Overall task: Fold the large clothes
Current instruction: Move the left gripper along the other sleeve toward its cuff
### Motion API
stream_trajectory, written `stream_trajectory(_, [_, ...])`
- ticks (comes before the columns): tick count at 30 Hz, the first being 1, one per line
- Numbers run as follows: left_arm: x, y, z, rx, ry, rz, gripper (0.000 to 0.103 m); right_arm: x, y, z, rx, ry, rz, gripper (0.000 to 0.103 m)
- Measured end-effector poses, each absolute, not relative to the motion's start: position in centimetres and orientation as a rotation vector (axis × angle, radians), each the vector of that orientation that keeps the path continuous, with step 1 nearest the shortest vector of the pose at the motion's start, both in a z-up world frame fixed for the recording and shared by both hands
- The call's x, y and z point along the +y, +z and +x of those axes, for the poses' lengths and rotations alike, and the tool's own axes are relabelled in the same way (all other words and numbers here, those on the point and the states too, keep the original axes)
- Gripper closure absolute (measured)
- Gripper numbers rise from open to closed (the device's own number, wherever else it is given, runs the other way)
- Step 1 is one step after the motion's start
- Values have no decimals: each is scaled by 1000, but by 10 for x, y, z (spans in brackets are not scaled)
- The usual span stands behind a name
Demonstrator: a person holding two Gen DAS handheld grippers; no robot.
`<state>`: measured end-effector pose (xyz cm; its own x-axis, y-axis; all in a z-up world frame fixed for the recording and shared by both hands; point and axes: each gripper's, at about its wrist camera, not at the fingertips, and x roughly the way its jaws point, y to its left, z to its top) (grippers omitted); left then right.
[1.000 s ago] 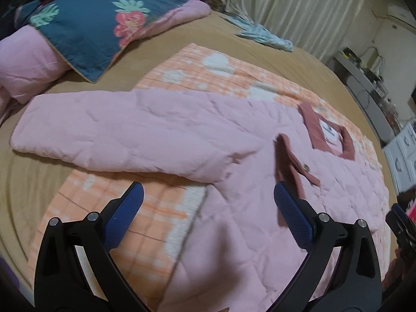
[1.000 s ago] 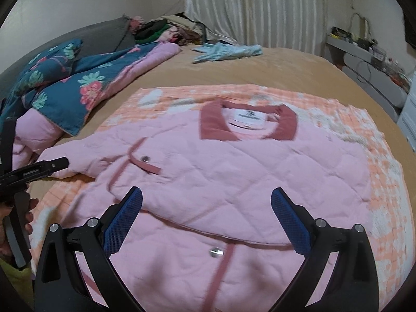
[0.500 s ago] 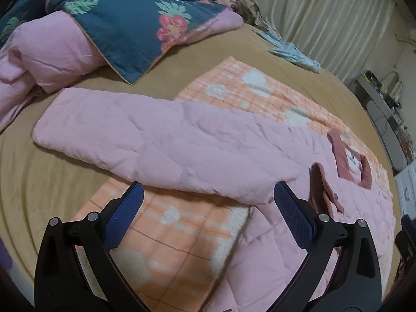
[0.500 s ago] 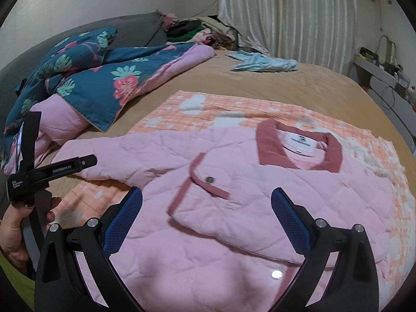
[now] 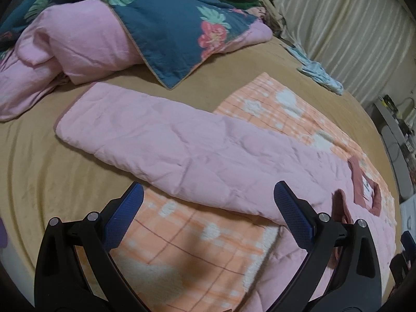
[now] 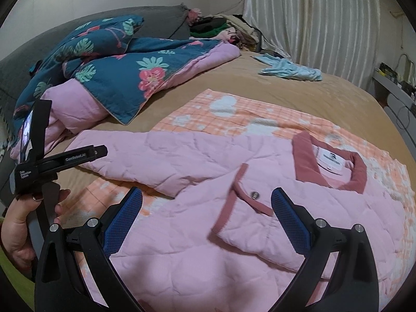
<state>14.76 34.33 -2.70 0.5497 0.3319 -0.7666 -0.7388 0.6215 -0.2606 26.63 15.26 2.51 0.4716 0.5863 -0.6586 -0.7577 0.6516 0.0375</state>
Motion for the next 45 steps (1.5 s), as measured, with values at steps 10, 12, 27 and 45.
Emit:
stream_trajectory(10, [373, -39, 135, 736, 761, -704, 9, 189, 20, 261, 702, 879, -331, 4])
stream_trajectory(12, [381, -43, 131, 735, 781, -730, 9, 198, 18, 259, 703, 890, -346, 4])
stream_trajectory(27, [427, -78, 113, 670, 873, -917, 9, 242, 2, 253, 729, 950, -403, 4])
stream_trajectory(45, [486, -120, 97, 523, 906, -1084, 9, 220, -7, 283, 749, 885, -366, 4])
